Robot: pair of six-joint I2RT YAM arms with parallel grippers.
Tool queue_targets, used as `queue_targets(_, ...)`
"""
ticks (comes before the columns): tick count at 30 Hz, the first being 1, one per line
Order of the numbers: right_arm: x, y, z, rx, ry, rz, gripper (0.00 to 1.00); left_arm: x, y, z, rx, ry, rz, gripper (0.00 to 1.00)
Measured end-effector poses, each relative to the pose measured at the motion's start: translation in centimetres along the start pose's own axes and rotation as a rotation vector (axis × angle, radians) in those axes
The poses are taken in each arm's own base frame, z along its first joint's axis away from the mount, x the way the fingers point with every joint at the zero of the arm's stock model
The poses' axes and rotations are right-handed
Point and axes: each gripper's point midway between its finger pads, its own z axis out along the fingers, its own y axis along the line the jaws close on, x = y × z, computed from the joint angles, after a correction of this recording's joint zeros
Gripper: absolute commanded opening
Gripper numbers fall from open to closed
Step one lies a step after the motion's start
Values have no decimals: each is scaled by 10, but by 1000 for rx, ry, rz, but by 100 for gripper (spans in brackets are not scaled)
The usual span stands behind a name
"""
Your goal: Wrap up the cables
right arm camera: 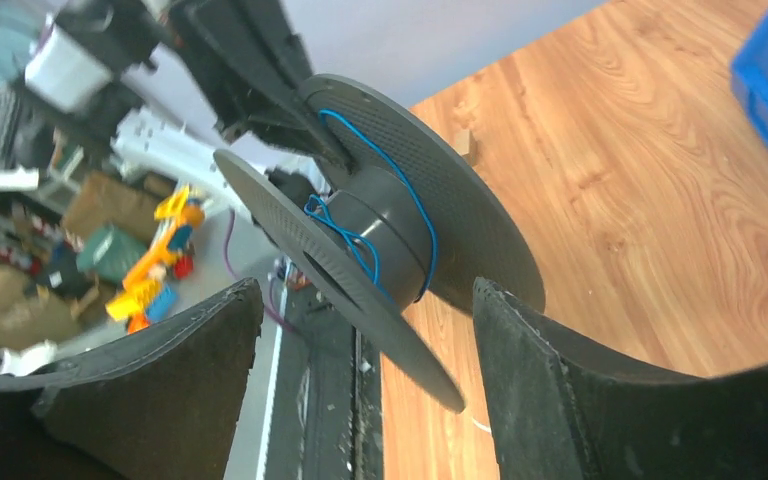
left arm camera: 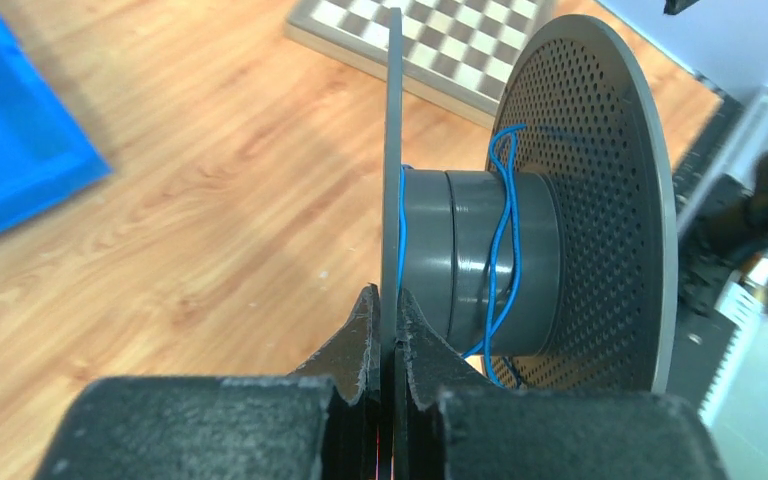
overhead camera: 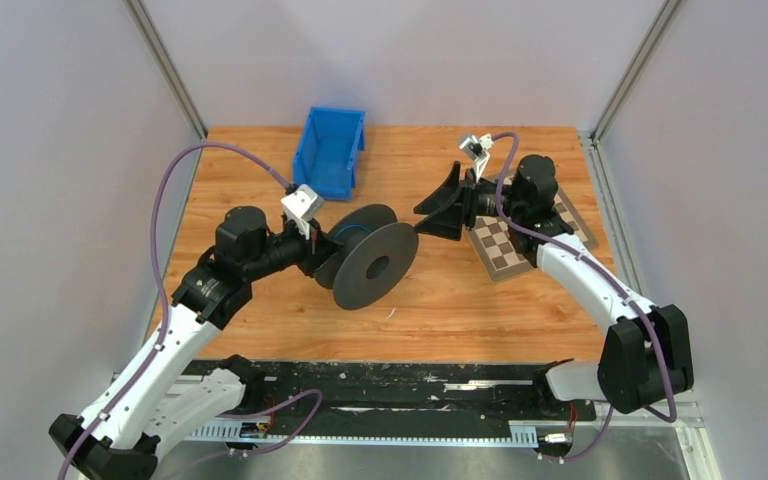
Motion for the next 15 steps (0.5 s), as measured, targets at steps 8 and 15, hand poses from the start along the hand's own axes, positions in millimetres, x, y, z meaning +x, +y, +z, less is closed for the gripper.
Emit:
queue_targets(8, 25, 32, 8, -192, 138, -134, 65, 10, -25, -2, 138, 77, -78, 0)
queue_targets(15, 41, 45, 13, -281, 194, -123, 42, 7, -31, -2, 176, 82, -105, 0)
